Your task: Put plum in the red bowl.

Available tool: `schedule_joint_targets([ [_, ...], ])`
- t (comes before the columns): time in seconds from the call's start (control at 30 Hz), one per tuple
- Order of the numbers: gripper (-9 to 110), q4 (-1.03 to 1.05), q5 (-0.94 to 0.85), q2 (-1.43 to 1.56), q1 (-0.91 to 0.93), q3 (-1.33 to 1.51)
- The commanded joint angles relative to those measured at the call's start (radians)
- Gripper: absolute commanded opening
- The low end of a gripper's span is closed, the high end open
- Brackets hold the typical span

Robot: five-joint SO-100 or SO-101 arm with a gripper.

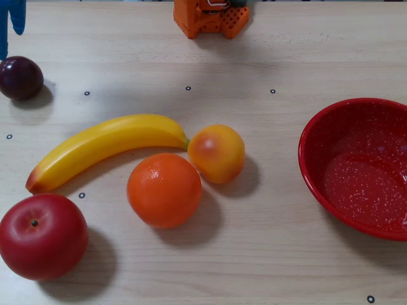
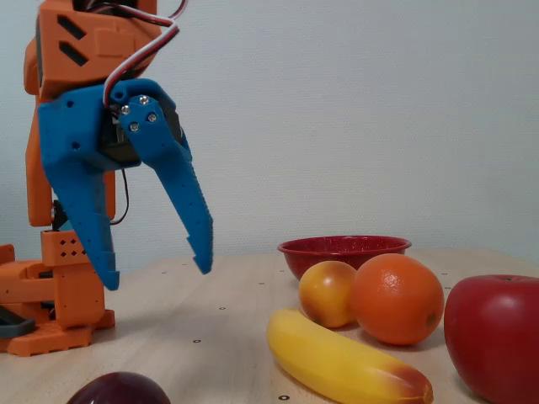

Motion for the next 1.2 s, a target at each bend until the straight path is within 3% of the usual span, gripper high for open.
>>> schedule_joint_targets([
  [0.0, 30, 0.026, -0.048, 0.038, 0.044, -0.091],
  [0.33, 40, 0.081, -0.178, 0.006, 0.146, -0.086],
  [1.17, 42, -0.123, -0.307, -0.193, 0.212, -0.075],
])
